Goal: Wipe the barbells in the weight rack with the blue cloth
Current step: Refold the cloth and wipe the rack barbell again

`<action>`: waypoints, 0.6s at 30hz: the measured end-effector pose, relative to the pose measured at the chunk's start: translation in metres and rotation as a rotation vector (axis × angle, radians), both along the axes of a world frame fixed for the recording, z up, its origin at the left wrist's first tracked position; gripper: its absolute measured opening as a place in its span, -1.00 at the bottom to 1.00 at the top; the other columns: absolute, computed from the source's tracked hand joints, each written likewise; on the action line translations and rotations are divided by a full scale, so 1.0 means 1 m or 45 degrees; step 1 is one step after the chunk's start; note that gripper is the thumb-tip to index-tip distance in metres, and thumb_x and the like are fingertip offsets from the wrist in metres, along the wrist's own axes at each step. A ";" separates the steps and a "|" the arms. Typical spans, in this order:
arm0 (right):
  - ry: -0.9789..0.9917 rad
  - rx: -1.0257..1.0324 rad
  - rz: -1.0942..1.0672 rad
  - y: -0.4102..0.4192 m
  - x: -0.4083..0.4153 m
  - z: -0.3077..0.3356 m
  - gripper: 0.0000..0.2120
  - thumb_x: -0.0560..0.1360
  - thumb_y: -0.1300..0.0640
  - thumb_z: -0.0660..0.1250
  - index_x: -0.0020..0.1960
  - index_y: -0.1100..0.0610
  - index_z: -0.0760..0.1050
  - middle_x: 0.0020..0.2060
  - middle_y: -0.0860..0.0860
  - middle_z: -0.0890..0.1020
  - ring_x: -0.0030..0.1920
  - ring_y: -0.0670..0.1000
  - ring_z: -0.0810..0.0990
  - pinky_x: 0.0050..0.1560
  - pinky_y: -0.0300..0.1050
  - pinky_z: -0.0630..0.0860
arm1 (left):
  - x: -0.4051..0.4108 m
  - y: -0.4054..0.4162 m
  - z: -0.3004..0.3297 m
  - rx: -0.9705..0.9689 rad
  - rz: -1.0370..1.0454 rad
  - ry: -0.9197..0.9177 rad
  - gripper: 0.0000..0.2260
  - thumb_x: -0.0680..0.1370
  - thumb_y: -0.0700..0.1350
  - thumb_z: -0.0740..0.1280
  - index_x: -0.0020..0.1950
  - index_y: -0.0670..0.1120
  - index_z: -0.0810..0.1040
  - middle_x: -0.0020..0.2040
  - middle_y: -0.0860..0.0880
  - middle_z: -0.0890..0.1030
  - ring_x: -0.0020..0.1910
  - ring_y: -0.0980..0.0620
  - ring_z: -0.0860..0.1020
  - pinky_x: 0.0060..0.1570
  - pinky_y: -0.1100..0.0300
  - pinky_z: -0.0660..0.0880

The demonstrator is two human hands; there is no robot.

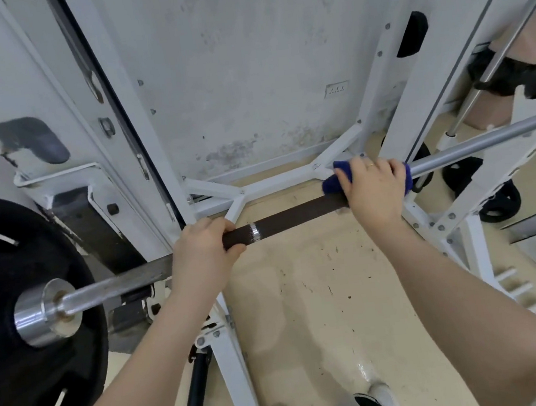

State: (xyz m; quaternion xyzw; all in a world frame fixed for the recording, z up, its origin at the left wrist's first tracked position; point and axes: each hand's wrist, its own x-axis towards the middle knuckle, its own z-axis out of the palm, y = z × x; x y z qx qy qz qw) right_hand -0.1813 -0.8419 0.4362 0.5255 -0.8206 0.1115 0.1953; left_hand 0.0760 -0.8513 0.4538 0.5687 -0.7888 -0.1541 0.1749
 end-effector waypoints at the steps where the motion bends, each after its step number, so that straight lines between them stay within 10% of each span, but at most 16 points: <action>1: -0.087 0.027 -0.043 -0.002 0.005 0.002 -0.56 0.58 -0.11 0.00 -0.14 0.17 0.48 -0.26 0.12 0.64 -0.14 0.16 0.55 0.06 0.02 0.28 | -0.001 0.000 0.002 0.016 0.000 -0.041 -0.75 0.46 -0.05 0.39 0.10 -0.06 0.55 -0.01 -0.07 0.55 0.02 -0.10 0.46 -0.03 0.08 0.39; 9: -0.259 -0.208 0.624 0.018 0.078 0.007 -0.61 0.47 -0.11 0.08 -0.29 0.11 0.50 -0.46 -0.02 0.58 -0.41 0.04 0.55 -0.22 -0.15 0.34 | -0.020 0.009 0.005 -0.062 -0.085 0.032 -0.55 0.41 0.11 0.26 0.22 -0.08 0.51 0.07 -0.07 0.60 0.07 -0.14 0.52 0.06 0.03 0.44; 18: -1.509 -0.368 -0.359 0.059 -0.014 0.005 -0.62 0.63 0.01 0.01 -0.24 0.21 0.34 -0.35 0.14 0.44 -0.27 0.11 0.42 -0.26 -0.08 0.32 | -0.060 0.009 0.006 -0.123 -0.303 -0.025 -0.62 0.50 -0.11 0.34 0.32 -0.01 0.45 0.17 -0.04 0.57 0.13 -0.15 0.48 0.11 0.04 0.40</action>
